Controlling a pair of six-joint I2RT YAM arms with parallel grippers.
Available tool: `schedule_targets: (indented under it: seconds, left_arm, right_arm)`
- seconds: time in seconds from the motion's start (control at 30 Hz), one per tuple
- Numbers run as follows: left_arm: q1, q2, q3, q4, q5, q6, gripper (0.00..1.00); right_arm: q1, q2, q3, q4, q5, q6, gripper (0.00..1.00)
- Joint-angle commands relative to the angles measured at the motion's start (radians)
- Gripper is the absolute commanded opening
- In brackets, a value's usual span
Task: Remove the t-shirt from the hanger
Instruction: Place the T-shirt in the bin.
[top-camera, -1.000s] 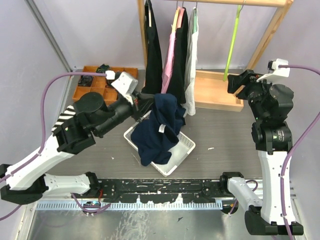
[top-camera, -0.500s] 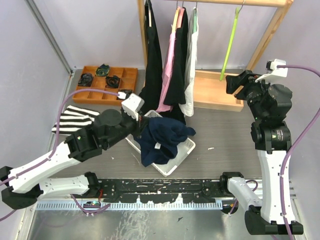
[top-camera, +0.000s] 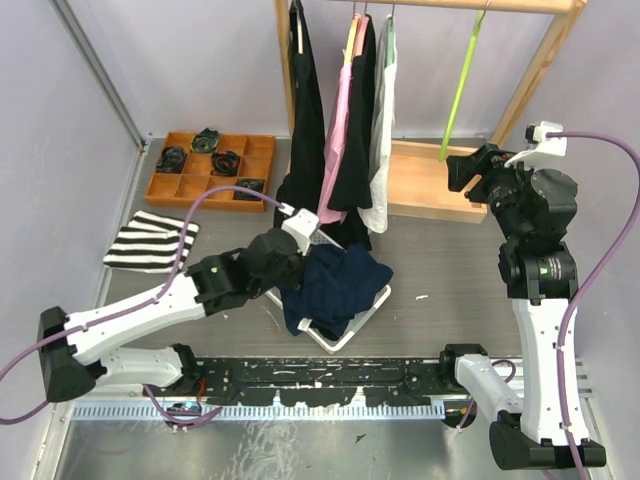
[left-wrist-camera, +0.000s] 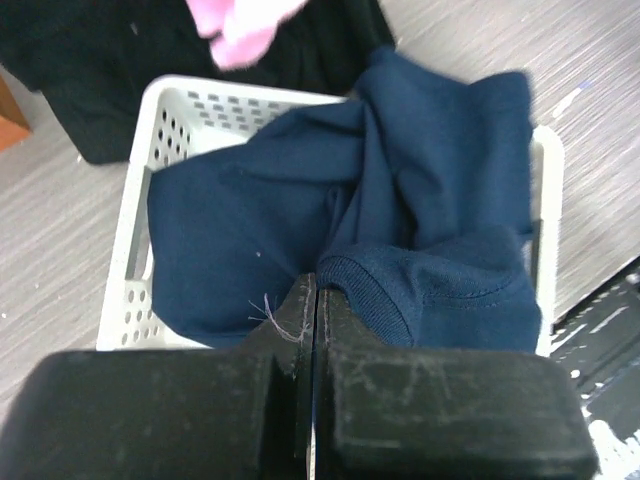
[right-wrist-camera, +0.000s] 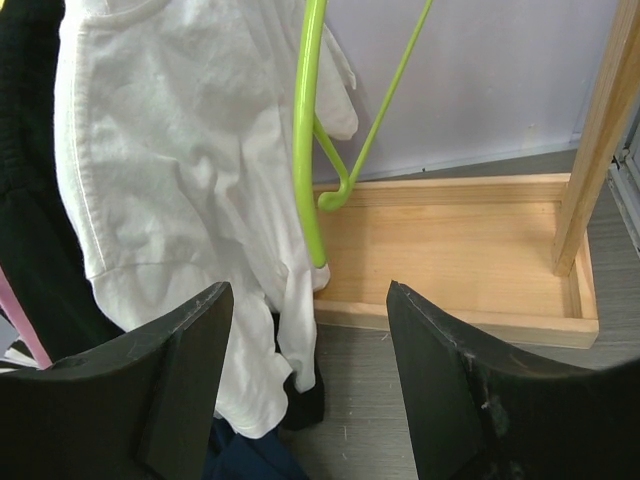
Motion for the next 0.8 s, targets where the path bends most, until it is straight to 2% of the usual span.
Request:
schedule_targets:
  seconds: [0.0, 0.27, 0.47, 0.63, 0.77]
  left_arm:
    - [0.013, 0.066, -0.051, 0.067, -0.02, -0.014, 0.0]
    - [0.012, 0.289, -0.072, 0.191, -0.022, -0.014, 0.0]
    - [0.017, 0.429, -0.07, 0.233, -0.034, -0.015, 0.0]
    - [0.029, 0.456, -0.072, 0.211, -0.052, -0.025, 0.0]
    - [0.03, 0.395, -0.063, 0.167, -0.07, -0.025, 0.02]
  right_arm:
    - [-0.004, -0.019, -0.001, 0.051, -0.032, 0.013, 0.69]
    - [-0.002, -0.047, -0.024, 0.067, -0.069, 0.027, 0.69]
    - [-0.002, -0.051, 0.033, 0.063, -0.091, 0.039, 0.68]
    - [-0.002, -0.031, 0.081, 0.063, -0.124, 0.047, 0.66]
    - [-0.002, -0.001, 0.126, 0.076, -0.145, 0.06, 0.66]
